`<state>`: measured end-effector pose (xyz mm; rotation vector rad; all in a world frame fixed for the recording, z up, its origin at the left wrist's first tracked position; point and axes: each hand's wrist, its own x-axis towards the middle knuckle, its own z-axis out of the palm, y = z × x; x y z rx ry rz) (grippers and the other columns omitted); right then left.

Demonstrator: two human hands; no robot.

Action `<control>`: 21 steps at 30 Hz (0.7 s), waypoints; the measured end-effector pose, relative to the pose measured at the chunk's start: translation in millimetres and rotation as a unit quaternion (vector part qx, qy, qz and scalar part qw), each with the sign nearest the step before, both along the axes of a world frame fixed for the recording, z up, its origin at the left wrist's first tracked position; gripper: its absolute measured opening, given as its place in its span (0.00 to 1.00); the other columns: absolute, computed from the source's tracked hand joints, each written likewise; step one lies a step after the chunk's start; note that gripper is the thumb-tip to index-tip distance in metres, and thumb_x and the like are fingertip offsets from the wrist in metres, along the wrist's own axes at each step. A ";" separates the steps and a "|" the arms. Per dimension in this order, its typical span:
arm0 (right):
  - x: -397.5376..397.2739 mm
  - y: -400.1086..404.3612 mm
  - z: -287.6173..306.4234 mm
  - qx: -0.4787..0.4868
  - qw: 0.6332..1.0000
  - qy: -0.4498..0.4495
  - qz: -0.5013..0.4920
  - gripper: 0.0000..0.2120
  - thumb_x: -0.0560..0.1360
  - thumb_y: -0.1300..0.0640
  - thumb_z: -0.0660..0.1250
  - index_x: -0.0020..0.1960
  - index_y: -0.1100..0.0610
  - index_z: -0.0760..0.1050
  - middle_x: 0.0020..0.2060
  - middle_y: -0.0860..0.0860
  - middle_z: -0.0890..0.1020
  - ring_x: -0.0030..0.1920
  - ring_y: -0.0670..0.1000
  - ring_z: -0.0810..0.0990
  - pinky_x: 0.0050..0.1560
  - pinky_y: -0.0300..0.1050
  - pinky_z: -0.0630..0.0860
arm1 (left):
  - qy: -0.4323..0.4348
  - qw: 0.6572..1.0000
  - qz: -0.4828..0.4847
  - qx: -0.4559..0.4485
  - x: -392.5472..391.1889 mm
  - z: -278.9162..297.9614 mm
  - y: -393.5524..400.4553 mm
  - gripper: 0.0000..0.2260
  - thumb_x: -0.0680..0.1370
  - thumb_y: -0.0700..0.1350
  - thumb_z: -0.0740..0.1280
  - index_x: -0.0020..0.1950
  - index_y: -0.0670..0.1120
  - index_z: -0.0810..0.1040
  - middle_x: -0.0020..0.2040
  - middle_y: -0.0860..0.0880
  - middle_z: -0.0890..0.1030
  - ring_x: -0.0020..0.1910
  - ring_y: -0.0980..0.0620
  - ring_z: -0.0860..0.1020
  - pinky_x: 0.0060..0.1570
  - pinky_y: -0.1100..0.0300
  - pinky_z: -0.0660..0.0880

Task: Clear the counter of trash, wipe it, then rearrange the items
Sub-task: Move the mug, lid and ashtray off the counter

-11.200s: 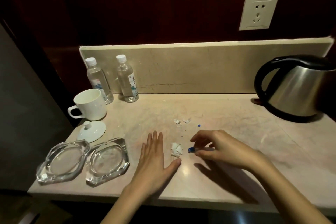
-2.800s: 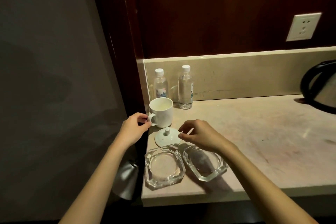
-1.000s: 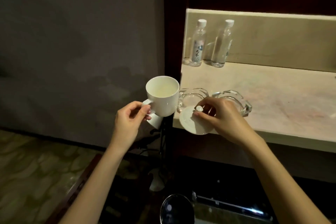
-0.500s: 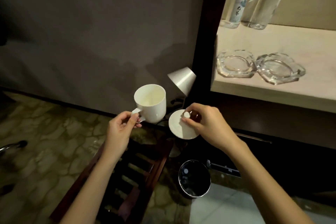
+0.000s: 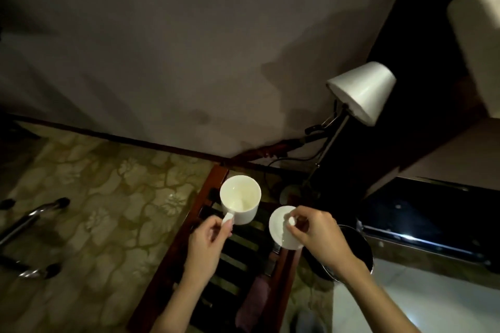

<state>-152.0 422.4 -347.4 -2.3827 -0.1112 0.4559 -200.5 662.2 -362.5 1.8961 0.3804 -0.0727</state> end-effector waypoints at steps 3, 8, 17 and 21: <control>10.8 17.4 -49.2 -0.015 0.999 0.031 0.009 0.07 0.74 0.48 0.66 0.51 0.45 0.79 0.42 0.42 0.81 0.44 0.47 0.81 0.44 0.47 0.78 | 0.030 0.999 0.018 0.005 3.2 -48.3 0.5 0.16 0.70 0.65 0.64 0.34 0.53 0.74 0.34 0.47 0.80 0.37 0.48 0.80 0.41 0.54 0.74; 32.4 31.4 -139.2 -0.081 0.993 0.078 0.040 0.06 0.74 0.53 0.63 0.50 0.47 0.77 0.47 0.48 0.83 0.50 0.54 0.81 0.44 0.47 0.74 | 0.097 0.995 0.017 0.013 12.6 -141.7 -6.8 0.17 0.74 0.61 0.65 0.35 0.49 0.72 0.34 0.46 0.79 0.37 0.47 0.78 0.40 0.55 0.72; 41.7 33.4 -260.2 -0.162 0.974 0.130 0.084 0.12 0.76 0.57 0.59 0.57 0.50 0.75 0.54 0.53 0.81 0.54 0.58 0.80 0.47 0.47 0.74 | 0.159 0.987 -0.013 0.015 36.3 -262.2 -34.2 0.11 0.79 0.47 0.64 0.37 0.48 0.71 0.40 0.43 0.79 0.42 0.48 0.78 0.42 0.58 0.71; 37.5 35.5 -280.1 -0.181 0.968 0.148 0.086 0.14 0.76 0.59 0.59 0.60 0.51 0.73 0.57 0.53 0.80 0.55 0.58 0.80 0.49 0.47 0.75 | 0.169 0.985 -0.028 0.025 26.0 -278.4 -32.2 0.10 0.80 0.46 0.64 0.40 0.43 0.74 0.37 0.46 0.78 0.37 0.53 0.75 0.39 0.61 0.69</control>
